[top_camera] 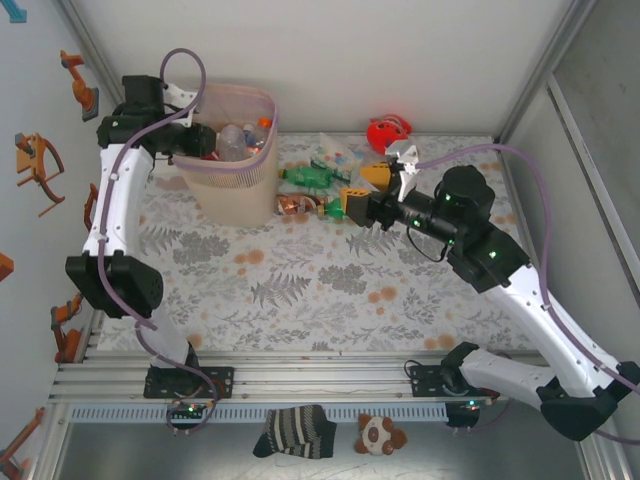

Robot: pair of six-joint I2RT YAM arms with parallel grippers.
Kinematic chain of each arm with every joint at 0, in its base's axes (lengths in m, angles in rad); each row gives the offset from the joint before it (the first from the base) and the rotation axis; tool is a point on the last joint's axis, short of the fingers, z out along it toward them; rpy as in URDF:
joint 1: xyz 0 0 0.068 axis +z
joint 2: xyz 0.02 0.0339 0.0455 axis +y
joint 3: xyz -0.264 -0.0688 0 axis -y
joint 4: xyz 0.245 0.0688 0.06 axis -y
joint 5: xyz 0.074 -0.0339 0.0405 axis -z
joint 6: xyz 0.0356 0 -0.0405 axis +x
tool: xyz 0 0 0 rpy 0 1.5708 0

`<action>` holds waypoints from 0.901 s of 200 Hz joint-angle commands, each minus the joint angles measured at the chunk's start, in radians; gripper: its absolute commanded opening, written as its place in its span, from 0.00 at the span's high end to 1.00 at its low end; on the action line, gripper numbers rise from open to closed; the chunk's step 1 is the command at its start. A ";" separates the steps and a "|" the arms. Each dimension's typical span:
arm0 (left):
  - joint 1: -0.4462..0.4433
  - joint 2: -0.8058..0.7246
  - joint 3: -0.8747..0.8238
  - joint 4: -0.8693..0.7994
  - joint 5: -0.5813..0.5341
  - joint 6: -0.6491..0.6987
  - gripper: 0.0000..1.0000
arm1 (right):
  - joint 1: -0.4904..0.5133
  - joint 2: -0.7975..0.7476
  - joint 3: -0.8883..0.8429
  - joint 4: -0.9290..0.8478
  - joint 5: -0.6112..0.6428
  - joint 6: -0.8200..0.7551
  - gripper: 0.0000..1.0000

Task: Put the plastic bottles in the bin

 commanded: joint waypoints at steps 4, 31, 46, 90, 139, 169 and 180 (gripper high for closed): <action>-0.006 -0.115 -0.049 0.054 0.036 -0.023 0.63 | 0.007 0.017 0.043 -0.020 0.063 -0.011 0.31; -0.031 -0.193 -0.118 0.110 0.044 -0.041 0.61 | 0.006 0.039 0.060 -0.058 0.146 0.006 0.31; -0.063 -0.229 -0.144 0.125 0.039 -0.048 0.60 | 0.007 0.058 0.078 -0.104 0.230 0.015 0.31; -0.190 -0.317 -0.248 0.183 0.015 -0.076 0.58 | 0.006 0.106 0.100 -0.184 0.341 0.034 0.31; -0.362 -0.325 -0.381 0.280 -0.040 -0.078 0.56 | 0.004 0.139 0.104 -0.215 0.406 0.070 0.30; -0.435 -0.280 -0.415 0.334 0.003 -0.038 0.54 | -0.001 0.134 0.091 -0.235 0.460 0.102 0.30; -0.462 -0.255 -0.418 0.348 0.004 -0.007 0.52 | -0.013 0.133 0.093 -0.253 0.478 0.138 0.30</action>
